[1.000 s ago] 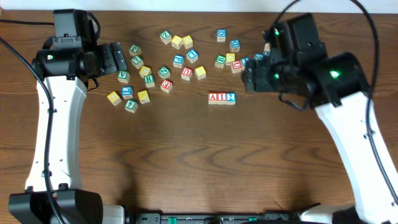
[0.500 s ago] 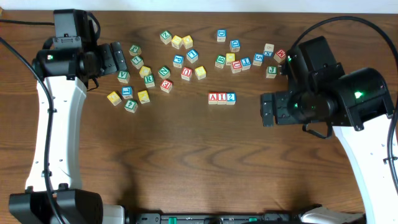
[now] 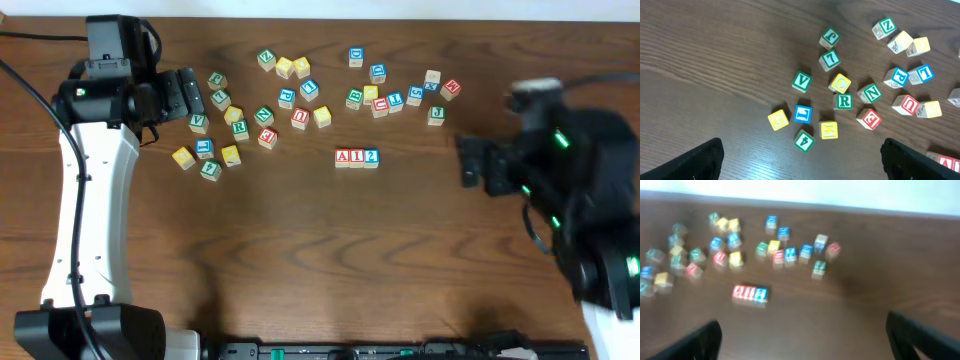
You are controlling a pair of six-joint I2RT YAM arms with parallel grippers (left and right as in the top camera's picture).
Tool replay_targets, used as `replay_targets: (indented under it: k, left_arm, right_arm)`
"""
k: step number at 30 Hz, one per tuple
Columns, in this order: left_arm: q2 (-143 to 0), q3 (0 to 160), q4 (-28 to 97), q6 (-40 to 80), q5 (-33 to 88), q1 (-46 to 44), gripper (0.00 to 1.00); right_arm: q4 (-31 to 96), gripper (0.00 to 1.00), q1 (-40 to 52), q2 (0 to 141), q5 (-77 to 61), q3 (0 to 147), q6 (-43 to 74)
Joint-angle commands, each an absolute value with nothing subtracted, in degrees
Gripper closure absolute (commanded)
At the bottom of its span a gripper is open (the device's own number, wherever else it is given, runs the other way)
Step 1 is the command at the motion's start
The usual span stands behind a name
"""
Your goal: Spell out AI2
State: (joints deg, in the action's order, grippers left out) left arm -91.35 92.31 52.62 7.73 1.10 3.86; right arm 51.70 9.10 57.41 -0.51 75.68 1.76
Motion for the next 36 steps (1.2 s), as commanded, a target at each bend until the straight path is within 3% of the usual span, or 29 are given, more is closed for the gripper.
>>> replay_targets:
  k: [1,15,25,36]
  left_arm:
    - [-91.7,91.9,52.9,8.3,0.8,3.9,0.01]
    - [-91.7,91.9,52.9,8.3,0.8,3.9,0.01]
    - [-91.7,91.9,52.9,8.3,0.8,3.9,0.01]
    - [-91.7,91.9,52.9,8.3,0.8,3.9,0.01]
  right_arm:
    - [46.1,0.01,4.2,47.9,-4.1,64.9,-0.1]
    - [17.3,0.01,-2.6,8.0,-5.0,20.1,-1.1]
    - [2.6,0.01,-1.5,0.3,-7.9,3.3,-1.1]
    - [3.6,0.01,-0.4,0.3,-8.3,0.3,-0.9]
